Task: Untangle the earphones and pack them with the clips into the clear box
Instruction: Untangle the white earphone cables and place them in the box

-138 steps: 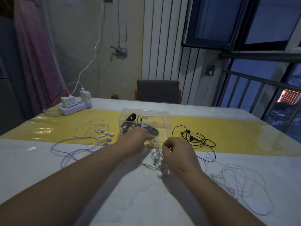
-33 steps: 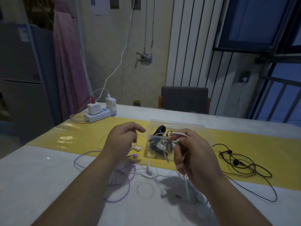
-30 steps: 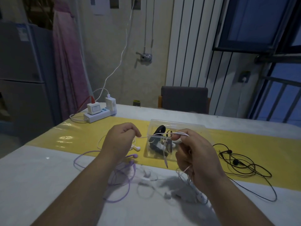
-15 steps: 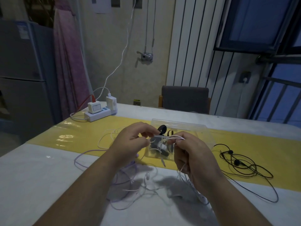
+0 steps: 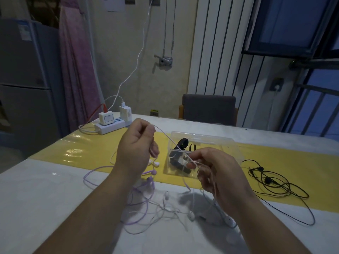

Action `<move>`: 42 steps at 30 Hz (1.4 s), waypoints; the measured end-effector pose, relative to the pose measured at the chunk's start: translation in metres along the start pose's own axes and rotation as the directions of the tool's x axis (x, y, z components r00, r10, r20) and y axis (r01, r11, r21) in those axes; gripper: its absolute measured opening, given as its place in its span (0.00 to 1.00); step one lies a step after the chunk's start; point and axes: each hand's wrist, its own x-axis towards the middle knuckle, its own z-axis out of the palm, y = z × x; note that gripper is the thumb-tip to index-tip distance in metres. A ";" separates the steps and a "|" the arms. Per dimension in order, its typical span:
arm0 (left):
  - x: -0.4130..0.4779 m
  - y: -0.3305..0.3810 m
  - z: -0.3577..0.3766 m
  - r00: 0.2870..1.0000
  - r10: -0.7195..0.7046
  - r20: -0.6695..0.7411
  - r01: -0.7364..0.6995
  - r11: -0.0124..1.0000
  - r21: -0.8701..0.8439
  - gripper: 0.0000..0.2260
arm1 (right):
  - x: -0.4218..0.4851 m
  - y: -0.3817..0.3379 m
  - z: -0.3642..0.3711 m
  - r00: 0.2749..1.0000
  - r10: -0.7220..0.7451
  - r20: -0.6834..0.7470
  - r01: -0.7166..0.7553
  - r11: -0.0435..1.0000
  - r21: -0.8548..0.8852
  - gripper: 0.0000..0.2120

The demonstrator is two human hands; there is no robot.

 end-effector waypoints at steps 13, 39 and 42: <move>0.001 0.002 -0.002 0.980 0.096 -0.173 -0.080 0.992 0.101 0.10 | 0.006 0.007 -0.007 0.975 -0.217 -0.037 0.207 0.960 -0.187 0.05; -0.008 0.017 -0.003 0.865 -0.170 0.473 0.234 0.969 -0.081 0.02 | 0.006 0.013 0.002 0.955 -0.280 -0.093 0.236 0.915 -0.327 0.10; -0.008 0.017 -0.002 0.873 -0.177 0.455 0.242 0.966 -0.089 0.02 | 0.003 0.013 0.005 0.961 -0.261 -0.086 0.220 0.918 -0.329 0.09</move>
